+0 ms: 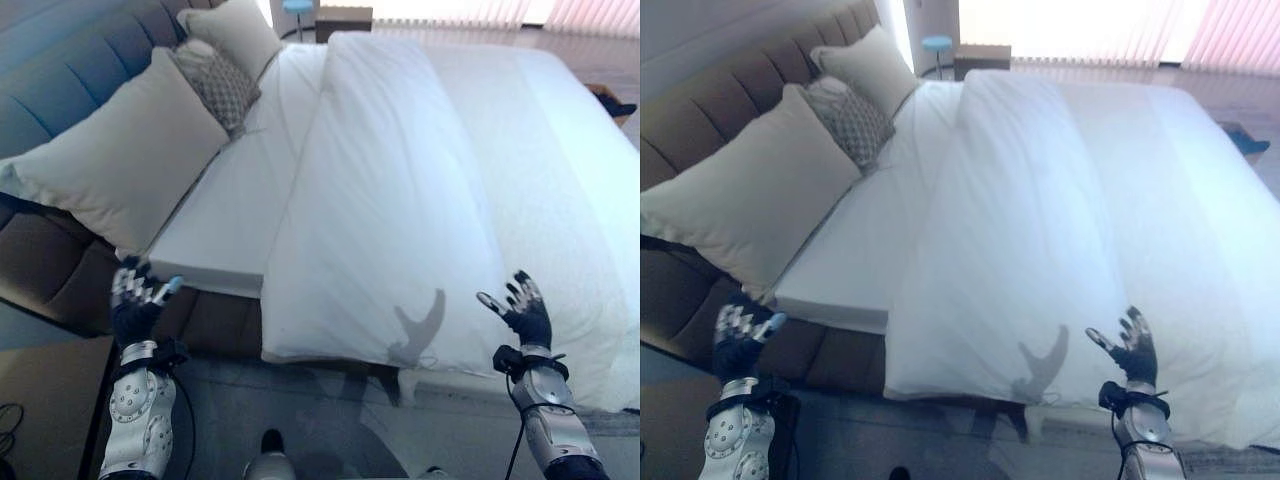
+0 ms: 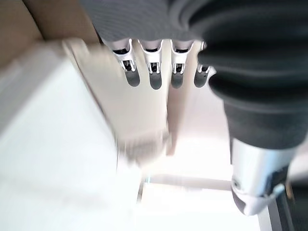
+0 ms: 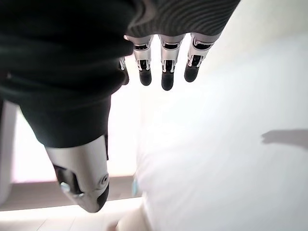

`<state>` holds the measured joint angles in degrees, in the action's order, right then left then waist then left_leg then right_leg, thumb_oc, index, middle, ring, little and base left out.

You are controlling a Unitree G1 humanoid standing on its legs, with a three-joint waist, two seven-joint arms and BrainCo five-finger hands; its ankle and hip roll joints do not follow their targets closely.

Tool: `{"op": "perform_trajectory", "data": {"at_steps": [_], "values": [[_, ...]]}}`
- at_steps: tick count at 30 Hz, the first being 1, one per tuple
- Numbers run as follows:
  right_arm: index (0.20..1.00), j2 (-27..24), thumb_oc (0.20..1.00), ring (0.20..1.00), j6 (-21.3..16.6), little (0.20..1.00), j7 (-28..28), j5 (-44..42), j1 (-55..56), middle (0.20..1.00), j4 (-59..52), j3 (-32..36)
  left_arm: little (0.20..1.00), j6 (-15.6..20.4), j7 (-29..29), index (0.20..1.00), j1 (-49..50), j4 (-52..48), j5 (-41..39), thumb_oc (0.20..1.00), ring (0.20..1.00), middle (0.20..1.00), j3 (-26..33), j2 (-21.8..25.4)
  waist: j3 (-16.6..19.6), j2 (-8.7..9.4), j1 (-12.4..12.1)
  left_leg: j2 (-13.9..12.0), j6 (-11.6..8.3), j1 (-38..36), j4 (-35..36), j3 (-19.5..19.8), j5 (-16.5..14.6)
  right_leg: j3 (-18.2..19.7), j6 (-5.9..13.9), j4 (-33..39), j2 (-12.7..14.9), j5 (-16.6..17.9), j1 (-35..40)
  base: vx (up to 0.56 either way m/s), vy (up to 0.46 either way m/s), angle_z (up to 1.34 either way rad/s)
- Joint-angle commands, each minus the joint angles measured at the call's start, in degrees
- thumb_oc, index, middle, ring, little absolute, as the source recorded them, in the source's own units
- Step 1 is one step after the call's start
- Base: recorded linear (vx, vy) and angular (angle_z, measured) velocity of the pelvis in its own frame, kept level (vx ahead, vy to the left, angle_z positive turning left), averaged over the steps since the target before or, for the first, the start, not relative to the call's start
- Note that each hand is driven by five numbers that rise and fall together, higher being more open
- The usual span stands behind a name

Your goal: Make the bed

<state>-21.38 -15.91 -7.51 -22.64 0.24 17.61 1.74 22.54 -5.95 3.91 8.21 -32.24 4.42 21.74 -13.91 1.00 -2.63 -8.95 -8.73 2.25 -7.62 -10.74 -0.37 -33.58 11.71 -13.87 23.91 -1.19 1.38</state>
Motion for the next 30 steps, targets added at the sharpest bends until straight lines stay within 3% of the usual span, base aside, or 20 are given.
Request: {"op": "perform_trajectory", "data": {"at_steps": [1, 3, 4, 8, 12, 19, 22, 25, 26, 30], "values": [[1.0, -1.4, 1.0, 1.0, -1.8, 1.0, 7.6, -3.8, -4.6, 1.0, -5.5, -4.1, 1.0, -0.6, 9.5, 1.0, -5.4, -4.8, -1.5, 1.0, 1.0, 1.0, -5.4, 2.1, -0.7, -0.46, -0.7, -0.3, 2.3, -1.7, -0.6, -0.7, -2.8, 0.5, 0.57, -0.6, 0.9, 2.5, -2.2, 0.03, 0.015, -0.04], [1.0, -1.0, 1.0, 1.0, -1.4, 1.0, 8.1, -4.4, -7.0, 1.0, -5.0, -5.9, 1.0, -0.7, 10.1, 1.0, -7.5, -4.6, -1.1, 1.0, 1.0, 1.0, -7.3, 2.5, -0.9, -0.45, -0.8, 0.0, 2.52, -0.9, -1.2, -0.7, -3.2, 1.0, 0.7, -0.9, 1.1, 2.8, -3.2, -0.08, 0.029, -0.12], [1.0, -0.8, 1.0, 1.0, -0.8, 1.0, 8.5, -6.6, -13.1, 1.0, -5.3, -10.8, 1.0, -1.2, 10.4, 1.0, -14.5, -2.8, -3.2, 1.0, 1.0, 1.0, -12.9, 2.6, -3.1, -0.66, -0.3, 0.2, 2.76, 2.4, -3.8, 0.1, -3.4, 2.6, 0.74, -2.3, 1.7, 3.5, -6.5, -0.35, 0.042, -0.18], [1.0, -0.4, 1.0, 1.0, -0.1, 1.0, 8.3, -11.1, -25.9, 1.0, -4.0, -17.8, 1.0, -2.2, 8.8, 1.0, -30.9, 6.0, -6.4, 1.0, 1.0, 1.0, -22.5, 1.1, -10.6, -1.07, 1.1, 1.2, 3.23, 12.9, -10.7, 1.8, -3.5, 6.2, -0.38, -7.5, 3.0, 2.9, -16.1, -0.37, 0.037, -0.1], [1.0, 0.4, 1.0, 1.0, 0.0, 1.0, 6.1, -15.7, -37.3, 1.0, 1.6, -20.9, 1.0, -2.4, 7.9, 1.0, -43.2, 11.0, -12.6, 1.0, 1.0, 1.0, -26.9, -2.1, -15.3, -0.86, 1.8, 1.8, 3.59, 21.4, -14.5, 2.9, -3.0, 8.0, -1.25, -12.4, 4.4, 1.9, -24.8, -0.24, -0.001, 0.17], [1.0, 0.3, 1.0, 1.0, 1.2, 1.0, 4.6, -17.5, -50.1, 1.0, 9.0, -25.8, 1.0, -3.9, 7.1, 1.0, -52.5, 14.3, -19.2, 1.0, 1.0, 1.0, -30.8, -7.5, -15.9, -1.38, 1.9, 1.5, 4.43, 35.7, -22.6, 2.3, -4.2, 12.4, -2.71, -19.7, 5.8, 0.5, -40.0, -0.12, 0.008, 0.03], [1.0, -0.3, 1.0, 1.0, 1.4, 1.0, 6.2, -20.6, -57.9, 1.0, 11.2, -29.9, 1.0, -4.9, 8.7, 1.0, -58.6, 15.9, -23.7, 1.0, 1.0, 1.0, -35.6, -9.8, -15.9, -1.65, 2.5, 1.3, 4.59, 44.9, -29.4, 2.9, -5.9, 15.6, -3.77, -26.0, 6.4, -1.7, -49.5, -0.06, -0.017, -0.04], [1.0, -0.2, 1.0, 1.0, 0.9, 1.0, 5.6, -22.3, -61.6, 1.0, 14.2, -30.3, 1.0, -5.0, 8.8, 1.0, -61.2, 17.9, -25.4, 1.0, 1.0, 1.0, -35.7, -10.2, -15.9, -1.66, 2.4, 1.3, 4.83, 50.4, -34.7, 2.9, -7.3, 18.3, -4.79, -30.6, 6.8, -3.4, -54.7, -0.04, -0.018, -0.08], [1.0, -0.6, 1.0, 1.0, 0.7, 1.0, 4.5, -21.9, -64.5, 1.0, 15.9, -30.2, 1.0, -4.9, 7.5, 1.0, -62.9, 20.4, -25.3, 1.0, 1.0, 1.0, -35.1, -9.6, -15.9, -1.53, 2.5, 0.9, 4.81, 54.9, -38.4, 3.3, -8.3, 19.8, -5.77, -34.9, 6.9, -5.2, -58.9, -0.01, -0.037, -0.03], [1.0, -1.7, 1.0, 1.0, 0.6, 1.0, 1.3, -21.2, -68.1, 1.0, 21.0, -28.6, 1.0, -4.6, 4.0, 1.0, -65.3, 26.7, -24.1, 1.0, 1.0, 1.0, -32.4, -6.2, -15.9, -1.11, 2.2, -0.6, 5.21, 60.2, -45.4, 4.1, -11.0, 22.7, -6.56, -41.7, 7.1, -7.8, -65.3, 0.01, 0.006, -0.05]]}}
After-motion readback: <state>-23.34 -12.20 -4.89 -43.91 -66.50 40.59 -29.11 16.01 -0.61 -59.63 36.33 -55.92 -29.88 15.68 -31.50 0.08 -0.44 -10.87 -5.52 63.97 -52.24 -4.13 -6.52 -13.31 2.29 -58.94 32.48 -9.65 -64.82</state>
